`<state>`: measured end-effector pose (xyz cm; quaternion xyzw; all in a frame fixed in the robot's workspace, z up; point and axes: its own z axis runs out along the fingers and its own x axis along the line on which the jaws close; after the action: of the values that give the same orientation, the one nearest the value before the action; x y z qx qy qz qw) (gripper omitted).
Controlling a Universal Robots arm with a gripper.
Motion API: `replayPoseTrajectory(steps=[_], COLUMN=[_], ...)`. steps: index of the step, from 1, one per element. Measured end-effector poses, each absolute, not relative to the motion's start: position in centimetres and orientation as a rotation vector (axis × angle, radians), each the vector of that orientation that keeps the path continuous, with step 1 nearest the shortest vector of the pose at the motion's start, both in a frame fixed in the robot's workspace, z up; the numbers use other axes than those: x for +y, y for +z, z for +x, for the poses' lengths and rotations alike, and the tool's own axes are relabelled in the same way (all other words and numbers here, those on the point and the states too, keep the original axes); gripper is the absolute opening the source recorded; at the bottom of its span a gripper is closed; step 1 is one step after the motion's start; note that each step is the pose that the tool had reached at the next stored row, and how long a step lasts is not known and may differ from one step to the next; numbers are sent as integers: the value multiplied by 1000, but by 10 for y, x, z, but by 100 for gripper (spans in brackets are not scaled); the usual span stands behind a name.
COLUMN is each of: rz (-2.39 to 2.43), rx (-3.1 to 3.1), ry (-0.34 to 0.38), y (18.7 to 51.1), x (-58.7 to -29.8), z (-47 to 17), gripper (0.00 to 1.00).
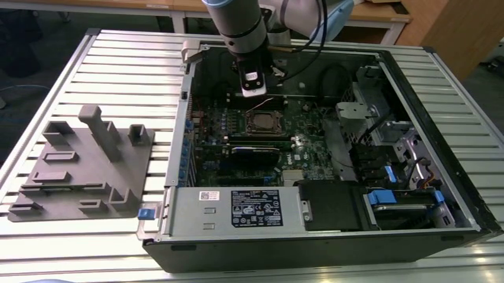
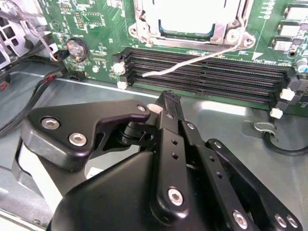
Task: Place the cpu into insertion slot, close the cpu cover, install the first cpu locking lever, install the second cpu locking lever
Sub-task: 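Install the first cpu locking lever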
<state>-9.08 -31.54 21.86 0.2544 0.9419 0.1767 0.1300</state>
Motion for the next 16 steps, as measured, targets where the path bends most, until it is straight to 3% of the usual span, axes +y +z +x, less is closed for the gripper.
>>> replayPoseTrajectory(steps=[5,16], rz=[724,724], rx=[2739,2739], ry=[427,426], y=[219,220], x=[-315,-316], z=[-91,-91], gripper=[11,11])
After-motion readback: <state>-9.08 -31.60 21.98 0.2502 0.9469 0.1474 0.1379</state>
